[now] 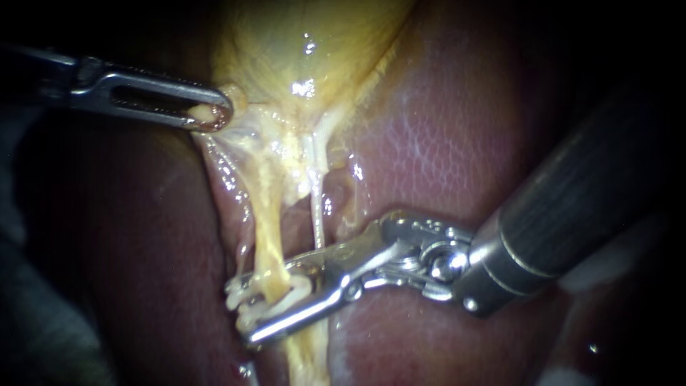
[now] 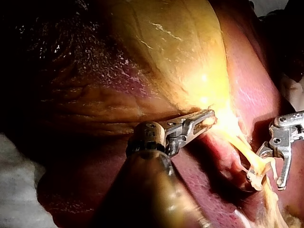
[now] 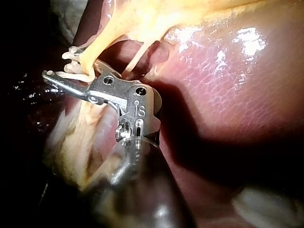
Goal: Clipping second clip left tube
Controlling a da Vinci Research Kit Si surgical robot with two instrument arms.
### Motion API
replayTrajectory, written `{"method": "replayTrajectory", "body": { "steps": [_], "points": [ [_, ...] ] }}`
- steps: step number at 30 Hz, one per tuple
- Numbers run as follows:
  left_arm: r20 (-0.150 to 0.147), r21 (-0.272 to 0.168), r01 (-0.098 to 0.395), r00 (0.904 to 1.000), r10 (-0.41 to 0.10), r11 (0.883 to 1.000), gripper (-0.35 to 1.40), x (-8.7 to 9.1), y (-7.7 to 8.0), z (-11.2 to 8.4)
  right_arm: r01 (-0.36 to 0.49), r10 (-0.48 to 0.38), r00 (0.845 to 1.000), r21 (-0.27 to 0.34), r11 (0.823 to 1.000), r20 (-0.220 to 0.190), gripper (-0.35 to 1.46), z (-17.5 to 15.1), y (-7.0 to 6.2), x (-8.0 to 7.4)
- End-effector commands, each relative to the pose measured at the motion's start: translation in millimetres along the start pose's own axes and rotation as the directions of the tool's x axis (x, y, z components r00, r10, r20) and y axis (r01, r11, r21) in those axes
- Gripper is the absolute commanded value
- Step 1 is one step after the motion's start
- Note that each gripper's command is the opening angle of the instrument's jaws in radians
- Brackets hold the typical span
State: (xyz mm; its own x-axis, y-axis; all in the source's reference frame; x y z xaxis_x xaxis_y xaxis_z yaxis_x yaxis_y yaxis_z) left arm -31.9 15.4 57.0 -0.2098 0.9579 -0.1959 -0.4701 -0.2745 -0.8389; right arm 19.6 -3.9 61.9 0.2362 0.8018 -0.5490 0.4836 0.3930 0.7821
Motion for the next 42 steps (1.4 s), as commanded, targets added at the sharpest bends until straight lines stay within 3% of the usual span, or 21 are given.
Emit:
{"method": "replayTrajectory", "body": {
  "steps": [1, 8, 19, 42],
  "points": [
    [0.0, 0.0, 0.0, 1.0, 0.0, 1.0, -0.35, 0.0, 0.0, 0.0, -0.001, 0.001, 1.0, -0.001, 1.0, 0.0, 0.37, -0.1, 0.0, 0.0],
    [0.0, 0.0, 0.0, 1.0, 0.0, 1.0, -0.35, 0.0, 0.0, 0.0, -0.002, 0.002, 1.0, -0.001, 1.0, 0.0, 0.26, -0.5, 0.2, 0.1],
    [0.0, 0.0, 0.0, 1.0, 0.0, 1.0, -0.35, 0.0, 0.0, 0.0, -0.003, 0.002, 1.0, -0.021, 1.0, -0.013, -0.35, -2.0, 0.6, 0.3],
    [0.0, 0.0, 0.0, 1.0, 0.0, 1.0, -0.35, 0.0, 0.0, 0.0, 0.004, -0.005, 1.0, -0.03, 1.0, -0.017, -0.35, -1.8, 0.7, 0.2]
  ]
}}
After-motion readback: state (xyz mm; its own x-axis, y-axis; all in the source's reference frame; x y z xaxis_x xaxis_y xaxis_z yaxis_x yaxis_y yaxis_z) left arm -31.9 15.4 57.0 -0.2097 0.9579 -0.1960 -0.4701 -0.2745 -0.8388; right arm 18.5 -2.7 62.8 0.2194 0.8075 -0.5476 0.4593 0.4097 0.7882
